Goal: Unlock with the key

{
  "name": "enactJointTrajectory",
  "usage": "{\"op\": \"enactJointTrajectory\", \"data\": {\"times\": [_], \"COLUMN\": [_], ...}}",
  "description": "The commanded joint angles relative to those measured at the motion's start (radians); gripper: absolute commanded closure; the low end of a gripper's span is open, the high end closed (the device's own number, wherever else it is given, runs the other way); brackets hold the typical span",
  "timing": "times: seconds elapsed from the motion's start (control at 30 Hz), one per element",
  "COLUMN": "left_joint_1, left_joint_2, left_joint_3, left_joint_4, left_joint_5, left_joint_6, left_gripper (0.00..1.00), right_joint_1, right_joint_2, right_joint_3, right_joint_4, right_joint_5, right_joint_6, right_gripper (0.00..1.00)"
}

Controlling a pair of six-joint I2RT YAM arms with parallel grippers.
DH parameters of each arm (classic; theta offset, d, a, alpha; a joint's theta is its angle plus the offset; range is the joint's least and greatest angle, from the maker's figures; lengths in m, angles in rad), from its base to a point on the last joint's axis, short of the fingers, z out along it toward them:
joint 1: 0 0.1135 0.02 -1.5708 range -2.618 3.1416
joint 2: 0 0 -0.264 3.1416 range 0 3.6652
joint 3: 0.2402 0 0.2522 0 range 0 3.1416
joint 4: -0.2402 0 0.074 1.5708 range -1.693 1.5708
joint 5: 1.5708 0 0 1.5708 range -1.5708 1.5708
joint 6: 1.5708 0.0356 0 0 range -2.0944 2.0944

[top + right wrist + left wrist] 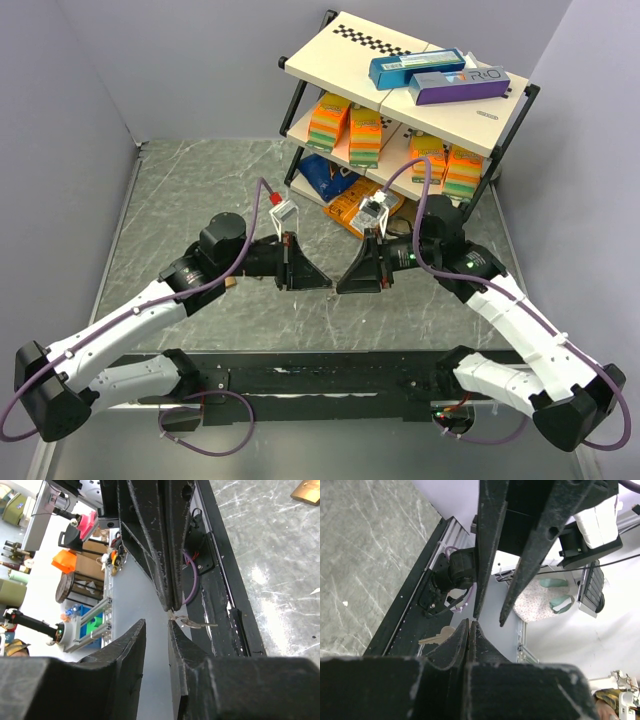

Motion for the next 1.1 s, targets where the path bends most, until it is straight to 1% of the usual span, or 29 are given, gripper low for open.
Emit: {"op": "enactJointTrajectory", "data": {"times": [0.0, 0.4, 0.6, 0.67, 0.73, 0.8, 0.87, 0.9, 1.0, 1.07], "left_joint_1": [0.006, 0.006, 0.006, 0.006, 0.006, 0.006, 0.006, 0.006, 0.006, 0.009], "left_joint_2": [-0.016, -0.007, 0.022, 0.038, 0.047, 0.052, 0.055, 0.058, 0.050, 0.035], "left_joint_3": [0.014, 0.009, 0.027, 0.040, 0.043, 0.043, 0.043, 0.041, 0.037, 0.028], "left_joint_4": [0.071, 0.097, 0.111, 0.118, 0.129, 0.143, 0.143, 0.142, 0.131, 0.114], "left_joint_5": [0.060, 0.069, 0.078, 0.080, 0.074, 0.069, 0.064, 0.061, 0.034, -0.020], "left_joint_6": [-0.010, -0.030, -0.028, -0.027, -0.030, -0.033, -0.033, -0.031, -0.025, -0.022], "left_gripper": [0.99, 0.99, 0.99, 0.99, 0.99, 0.99, 0.99, 0.99, 0.99, 0.99], "right_joint_1": [0.015, 0.022, 0.033, 0.038, 0.039, 0.042, 0.041, 0.041, 0.042, 0.041], "right_joint_2": [0.011, 0.032, 0.034, 0.041, 0.044, 0.043, 0.041, 0.041, 0.041, 0.046], "right_joint_3": [0.017, 0.015, 0.020, 0.023, 0.024, 0.024, 0.023, 0.023, 0.015, 0.009], "right_joint_4": [0.010, 0.024, 0.027, 0.027, 0.027, 0.027, 0.028, 0.027, 0.039, 0.044], "right_joint_5": [-0.030, -0.017, -0.023, -0.027, -0.028, -0.030, -0.030, -0.028, -0.023, -0.016], "right_joint_6": [-0.011, -0.023, -0.028, -0.028, -0.029, -0.029, -0.029, -0.029, -0.020, -0.016], "right_gripper": [0.69, 0.71, 0.77, 0.81, 0.87, 0.91, 0.99, 1.00, 1.00, 1.00]}}
